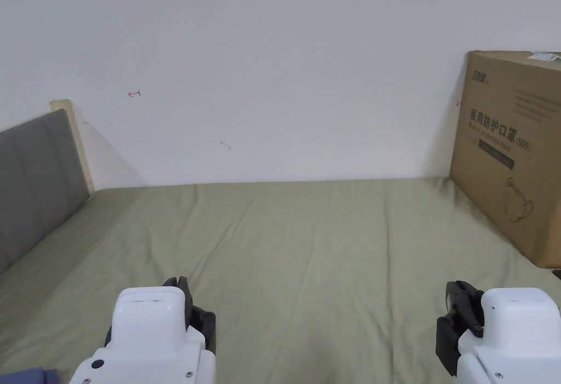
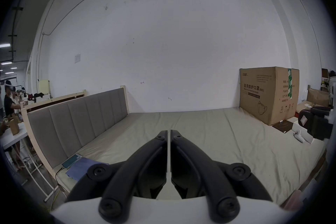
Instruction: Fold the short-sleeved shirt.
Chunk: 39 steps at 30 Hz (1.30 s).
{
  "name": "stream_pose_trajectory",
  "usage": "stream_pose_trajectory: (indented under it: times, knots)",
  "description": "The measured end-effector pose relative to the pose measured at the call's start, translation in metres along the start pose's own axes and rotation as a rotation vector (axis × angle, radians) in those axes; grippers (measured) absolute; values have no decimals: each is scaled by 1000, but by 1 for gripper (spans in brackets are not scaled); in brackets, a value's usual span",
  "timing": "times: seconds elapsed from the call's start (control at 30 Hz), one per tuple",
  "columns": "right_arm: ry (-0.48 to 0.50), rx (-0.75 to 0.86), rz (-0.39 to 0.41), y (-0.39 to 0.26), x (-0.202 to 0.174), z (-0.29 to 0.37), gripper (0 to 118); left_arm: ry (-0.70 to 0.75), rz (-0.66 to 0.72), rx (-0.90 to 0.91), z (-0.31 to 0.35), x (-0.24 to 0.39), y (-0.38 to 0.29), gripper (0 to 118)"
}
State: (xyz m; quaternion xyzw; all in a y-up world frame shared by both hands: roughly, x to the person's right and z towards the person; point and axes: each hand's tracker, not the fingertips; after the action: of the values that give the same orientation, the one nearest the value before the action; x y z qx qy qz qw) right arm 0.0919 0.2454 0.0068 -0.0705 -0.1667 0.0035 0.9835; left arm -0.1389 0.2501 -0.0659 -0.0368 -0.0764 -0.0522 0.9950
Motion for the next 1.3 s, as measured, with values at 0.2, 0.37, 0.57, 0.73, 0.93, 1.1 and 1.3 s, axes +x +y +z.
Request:
stream_pose_trajectory:
  times: [0.2, 0.37, 0.57, 0.73, 0.93, 1.1, 1.3]
  knots:
    - [-9, -18, -3, -2, 9, -9, 61, -64, 44, -70, -12, -3, -7, 76]
    - [-12, -20, -15, -4, 13, -11, 105, -84, 78, -74, -12, -3, -9, 113]
    - [-24, -35, -7, -5, 15, -14, 105, -111, 117, -76, -12, -4, -9, 113]
    - [-27, -50, -12, -8, 19, -18, 105, -68, 82, -125, -19, -3, -2, 113]
    - [-25, -63, -29, -9, 22, -20, 105, -6, 18, -100, -15, 2, -2, 113]
    - [-25, -70, -43, -17, 36, -29, 105, -44, 4, -116, -15, 5, 0, 113]
    - [-33, -82, -19, -21, 41, -34, 105, -66, -37, -73, -8, 9, 4, 113]
